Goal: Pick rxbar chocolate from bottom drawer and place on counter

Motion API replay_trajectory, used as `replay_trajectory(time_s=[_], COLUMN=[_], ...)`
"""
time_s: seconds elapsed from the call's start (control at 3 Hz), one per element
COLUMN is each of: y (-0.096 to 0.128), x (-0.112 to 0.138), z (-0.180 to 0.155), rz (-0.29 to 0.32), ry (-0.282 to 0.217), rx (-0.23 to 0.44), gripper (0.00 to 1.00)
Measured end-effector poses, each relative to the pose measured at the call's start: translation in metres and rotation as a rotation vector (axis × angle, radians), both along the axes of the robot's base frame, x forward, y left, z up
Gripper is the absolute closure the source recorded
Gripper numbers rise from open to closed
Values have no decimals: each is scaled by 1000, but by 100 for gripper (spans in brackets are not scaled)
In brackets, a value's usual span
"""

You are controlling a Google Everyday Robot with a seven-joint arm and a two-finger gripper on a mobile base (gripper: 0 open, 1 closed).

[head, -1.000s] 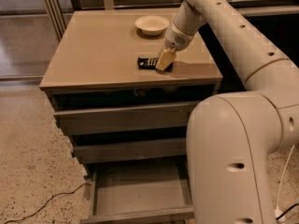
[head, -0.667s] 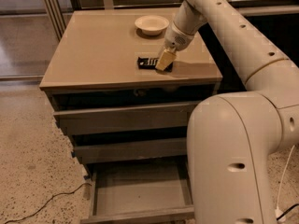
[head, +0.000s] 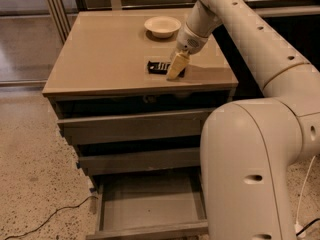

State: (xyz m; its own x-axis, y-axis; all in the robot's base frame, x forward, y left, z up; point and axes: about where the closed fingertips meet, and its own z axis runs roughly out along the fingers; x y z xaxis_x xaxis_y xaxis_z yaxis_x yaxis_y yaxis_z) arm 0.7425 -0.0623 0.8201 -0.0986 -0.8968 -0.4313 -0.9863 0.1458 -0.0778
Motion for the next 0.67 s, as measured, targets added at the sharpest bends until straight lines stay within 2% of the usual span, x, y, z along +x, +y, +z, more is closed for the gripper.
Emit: replay_trajectory(time_s=[0.67], y=[0], x=[0], z=[0], rz=[0], ry=[0], rx=[0], gripper=[0])
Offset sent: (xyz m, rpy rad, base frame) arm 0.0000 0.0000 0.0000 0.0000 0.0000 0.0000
